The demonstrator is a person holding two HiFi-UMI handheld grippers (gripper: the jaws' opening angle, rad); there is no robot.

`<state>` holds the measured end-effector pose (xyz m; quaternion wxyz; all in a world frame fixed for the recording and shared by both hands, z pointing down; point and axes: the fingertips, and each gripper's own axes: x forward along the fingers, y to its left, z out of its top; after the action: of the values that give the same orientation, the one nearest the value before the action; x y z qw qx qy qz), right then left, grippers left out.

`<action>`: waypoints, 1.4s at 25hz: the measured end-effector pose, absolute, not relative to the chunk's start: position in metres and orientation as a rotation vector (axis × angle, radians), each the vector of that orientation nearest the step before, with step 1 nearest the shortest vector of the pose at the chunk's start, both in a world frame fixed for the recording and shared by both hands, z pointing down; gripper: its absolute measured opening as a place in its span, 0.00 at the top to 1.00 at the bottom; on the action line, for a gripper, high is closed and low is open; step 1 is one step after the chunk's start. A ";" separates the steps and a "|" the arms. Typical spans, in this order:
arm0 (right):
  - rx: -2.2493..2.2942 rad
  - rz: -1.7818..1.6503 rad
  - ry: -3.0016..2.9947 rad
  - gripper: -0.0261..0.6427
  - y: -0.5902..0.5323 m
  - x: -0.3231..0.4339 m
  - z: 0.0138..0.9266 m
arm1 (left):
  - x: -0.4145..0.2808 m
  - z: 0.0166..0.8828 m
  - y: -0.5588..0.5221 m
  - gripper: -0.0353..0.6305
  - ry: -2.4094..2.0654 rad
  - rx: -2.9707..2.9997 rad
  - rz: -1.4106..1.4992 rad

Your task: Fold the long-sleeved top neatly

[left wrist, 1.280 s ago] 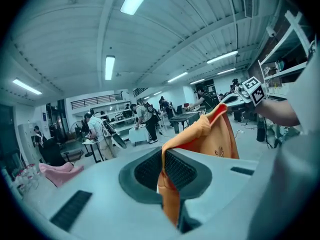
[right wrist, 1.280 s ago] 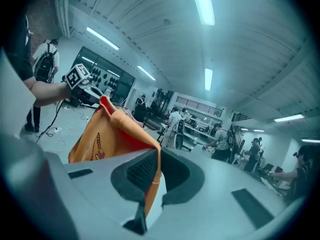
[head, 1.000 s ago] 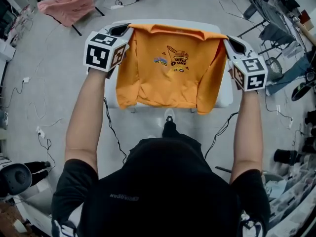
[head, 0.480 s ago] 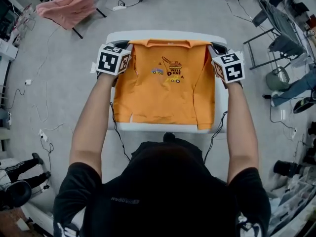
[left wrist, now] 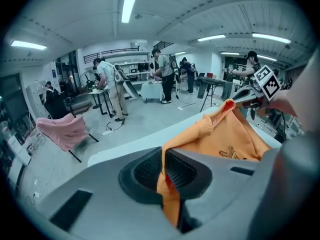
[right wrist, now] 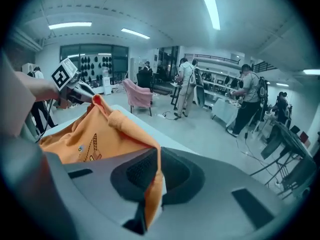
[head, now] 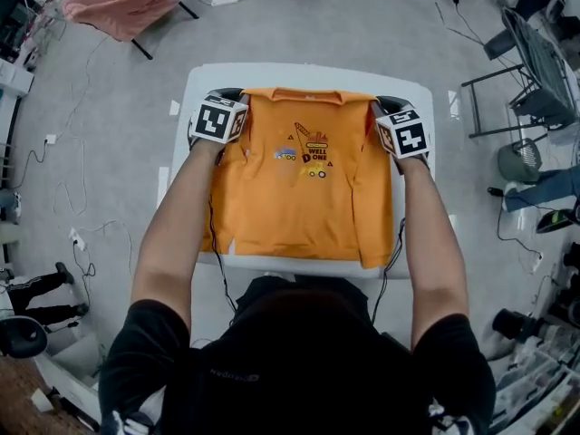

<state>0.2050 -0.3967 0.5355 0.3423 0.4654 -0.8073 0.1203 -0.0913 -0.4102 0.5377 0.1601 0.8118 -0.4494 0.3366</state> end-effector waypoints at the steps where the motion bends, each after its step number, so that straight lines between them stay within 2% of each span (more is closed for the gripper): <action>1: 1.198 0.336 -2.094 0.93 -0.405 0.204 0.546 | -0.092 0.548 -0.418 0.92 -1.280 2.305 0.977; 15: 1.034 0.433 -2.000 0.91 -0.456 0.195 0.650 | -0.103 0.645 -0.471 0.92 -1.222 2.155 1.136; 22: 1.012 0.486 -1.994 0.83 -0.456 0.203 0.664 | -0.112 0.662 -0.477 0.80 -1.195 2.095 1.130; 24: 1.009 0.490 -1.998 0.74 -0.459 0.205 0.663 | -0.116 0.662 -0.478 0.75 -1.211 2.086 1.115; 26: 1.009 0.499 -2.017 0.70 -0.461 0.207 0.658 | -0.119 0.658 -0.480 0.71 -1.227 2.092 1.097; 35: 0.964 0.471 -1.990 0.71 -0.442 0.214 0.647 | -0.130 0.633 -0.470 0.68 -1.199 2.140 1.120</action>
<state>0.2138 -0.4423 0.6474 0.4265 0.3858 -0.7961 0.1883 -0.1300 -0.4701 0.6330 0.2208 0.7740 -0.4337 0.4050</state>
